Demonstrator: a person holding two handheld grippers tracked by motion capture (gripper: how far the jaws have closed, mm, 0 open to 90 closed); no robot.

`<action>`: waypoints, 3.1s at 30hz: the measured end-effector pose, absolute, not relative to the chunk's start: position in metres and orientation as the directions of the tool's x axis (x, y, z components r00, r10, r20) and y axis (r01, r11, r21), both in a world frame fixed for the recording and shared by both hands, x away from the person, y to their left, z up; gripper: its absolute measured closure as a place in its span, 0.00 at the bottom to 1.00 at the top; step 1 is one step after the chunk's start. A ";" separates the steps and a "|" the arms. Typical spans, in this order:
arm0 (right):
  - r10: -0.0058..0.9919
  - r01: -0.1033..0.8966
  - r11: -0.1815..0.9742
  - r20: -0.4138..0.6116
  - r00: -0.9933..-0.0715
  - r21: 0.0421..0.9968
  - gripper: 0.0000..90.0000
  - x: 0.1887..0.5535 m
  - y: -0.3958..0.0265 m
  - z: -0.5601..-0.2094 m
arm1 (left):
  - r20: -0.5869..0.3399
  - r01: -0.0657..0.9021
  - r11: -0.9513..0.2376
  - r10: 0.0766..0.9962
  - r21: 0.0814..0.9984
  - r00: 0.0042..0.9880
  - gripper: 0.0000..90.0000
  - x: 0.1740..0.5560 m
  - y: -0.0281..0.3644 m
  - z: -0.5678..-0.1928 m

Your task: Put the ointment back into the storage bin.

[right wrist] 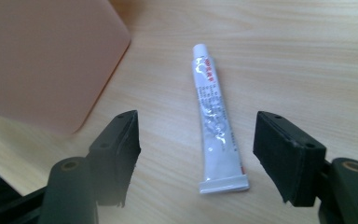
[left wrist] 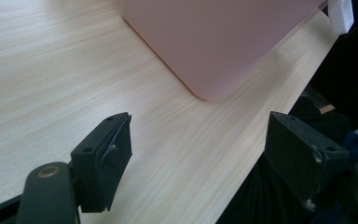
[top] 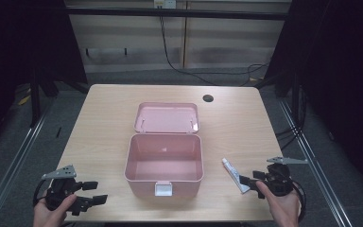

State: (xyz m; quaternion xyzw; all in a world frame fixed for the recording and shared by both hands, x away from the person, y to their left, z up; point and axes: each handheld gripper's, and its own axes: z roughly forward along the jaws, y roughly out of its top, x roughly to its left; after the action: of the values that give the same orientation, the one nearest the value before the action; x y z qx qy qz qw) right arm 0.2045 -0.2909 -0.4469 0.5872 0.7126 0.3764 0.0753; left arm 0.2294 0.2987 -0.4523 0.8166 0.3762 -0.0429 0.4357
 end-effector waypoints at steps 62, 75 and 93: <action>0.860 0.861 0.508 0.038 -0.509 0.038 0.75 0.303 -0.223 -0.466 | -0.402 0.654 -0.340 0.573 0.676 0.714 0.25 0.229 0.299 -0.453; 0.866 0.865 0.501 0.019 -0.500 -0.021 0.79 0.308 -0.216 -0.467 | -0.404 0.655 -0.340 0.573 0.675 0.713 0.25 0.229 0.299 -0.453; 0.868 0.869 0.495 0.065 -0.493 -0.015 0.79 0.307 -0.221 -0.454 | -0.403 0.659 -0.341 0.578 0.671 0.710 0.25 0.230 0.299 -0.454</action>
State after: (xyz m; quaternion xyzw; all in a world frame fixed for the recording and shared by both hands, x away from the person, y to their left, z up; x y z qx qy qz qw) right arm 0.3074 -0.2206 -0.4540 0.5025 0.8640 0.0097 -0.0319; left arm 0.2296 0.2992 -0.4537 0.8176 0.3780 -0.0468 0.4318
